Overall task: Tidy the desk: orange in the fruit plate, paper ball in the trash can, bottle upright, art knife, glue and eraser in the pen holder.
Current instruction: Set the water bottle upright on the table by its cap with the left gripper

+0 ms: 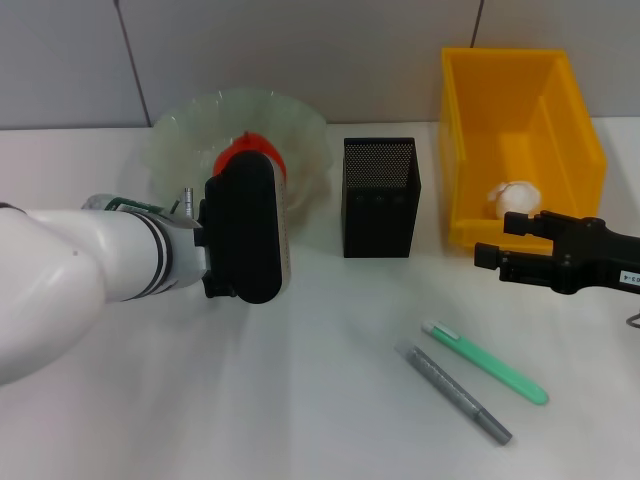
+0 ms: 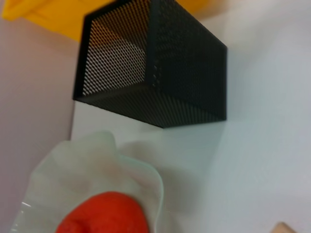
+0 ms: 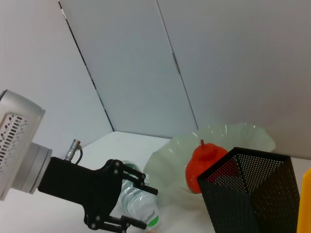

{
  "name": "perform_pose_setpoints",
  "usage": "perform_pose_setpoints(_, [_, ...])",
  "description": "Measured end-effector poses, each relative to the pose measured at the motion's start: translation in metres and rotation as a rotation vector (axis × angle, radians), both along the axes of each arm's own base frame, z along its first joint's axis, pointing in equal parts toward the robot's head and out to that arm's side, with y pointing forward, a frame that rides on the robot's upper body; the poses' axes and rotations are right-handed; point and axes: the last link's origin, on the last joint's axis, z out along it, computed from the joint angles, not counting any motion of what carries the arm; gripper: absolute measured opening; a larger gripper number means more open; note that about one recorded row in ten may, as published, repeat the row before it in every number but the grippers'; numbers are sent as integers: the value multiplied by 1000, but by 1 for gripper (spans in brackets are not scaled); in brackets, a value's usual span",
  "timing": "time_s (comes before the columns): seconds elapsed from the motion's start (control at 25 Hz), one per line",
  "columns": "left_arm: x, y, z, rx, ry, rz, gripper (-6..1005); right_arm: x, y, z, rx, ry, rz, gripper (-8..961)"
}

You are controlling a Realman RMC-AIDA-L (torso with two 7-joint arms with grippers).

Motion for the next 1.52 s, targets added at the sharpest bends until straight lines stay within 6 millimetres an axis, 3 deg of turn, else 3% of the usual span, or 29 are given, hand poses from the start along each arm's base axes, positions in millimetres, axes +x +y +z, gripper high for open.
perform_pose_setpoints(0.44, [8, -4, 4, -51, 68, -60, 717, 1, 3, -5, -9, 2, -6, 838])
perform_pose_setpoints(0.72, [10, -14, 8, -123, 143, -52, 762, 3, 2, -5, -8, 0, -13, 838])
perform_pose_setpoints(1.08, [14, -10, 14, -147, 183, -44, 756, 4, 3, -7, -4, -4, -14, 838])
perform_pose_setpoints(1.52, [14, 9, 1, -171, 251, -130, 757, 5, 2, -8, -2, -1, -21, 839])
